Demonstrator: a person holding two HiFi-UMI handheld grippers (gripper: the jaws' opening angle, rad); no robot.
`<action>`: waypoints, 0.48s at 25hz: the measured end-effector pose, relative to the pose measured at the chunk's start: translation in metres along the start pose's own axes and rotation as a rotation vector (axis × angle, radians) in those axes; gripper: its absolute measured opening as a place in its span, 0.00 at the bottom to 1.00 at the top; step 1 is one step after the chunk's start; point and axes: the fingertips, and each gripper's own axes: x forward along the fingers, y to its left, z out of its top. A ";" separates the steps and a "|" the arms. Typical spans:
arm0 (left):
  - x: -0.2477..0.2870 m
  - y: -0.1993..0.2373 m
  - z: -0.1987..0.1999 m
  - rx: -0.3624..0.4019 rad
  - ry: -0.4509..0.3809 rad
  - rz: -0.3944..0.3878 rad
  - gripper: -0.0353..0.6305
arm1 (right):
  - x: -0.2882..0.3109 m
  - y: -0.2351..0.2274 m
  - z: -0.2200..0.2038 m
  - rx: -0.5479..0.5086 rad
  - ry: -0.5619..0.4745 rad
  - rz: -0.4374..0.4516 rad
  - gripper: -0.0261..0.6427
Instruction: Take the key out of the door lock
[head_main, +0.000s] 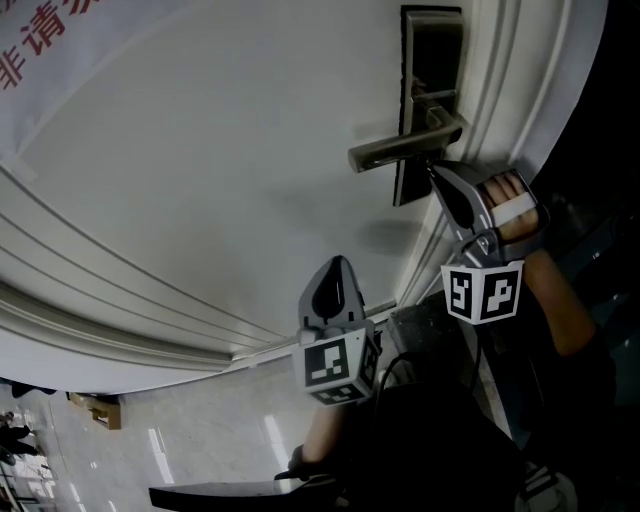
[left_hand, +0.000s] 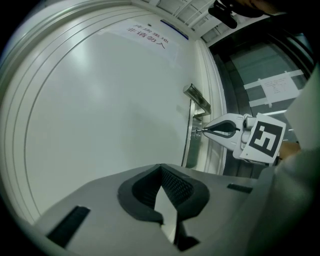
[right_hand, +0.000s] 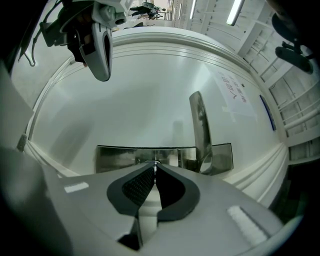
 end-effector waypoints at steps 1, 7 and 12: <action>0.003 0.000 0.001 0.010 -0.007 -0.001 0.05 | 0.000 0.000 0.000 0.002 -0.001 0.000 0.06; 0.020 -0.011 0.020 0.078 -0.037 -0.048 0.05 | 0.000 0.000 0.000 0.004 -0.005 -0.001 0.06; 0.023 -0.017 0.024 0.078 -0.040 -0.057 0.05 | 0.000 0.000 0.000 0.002 -0.008 -0.002 0.06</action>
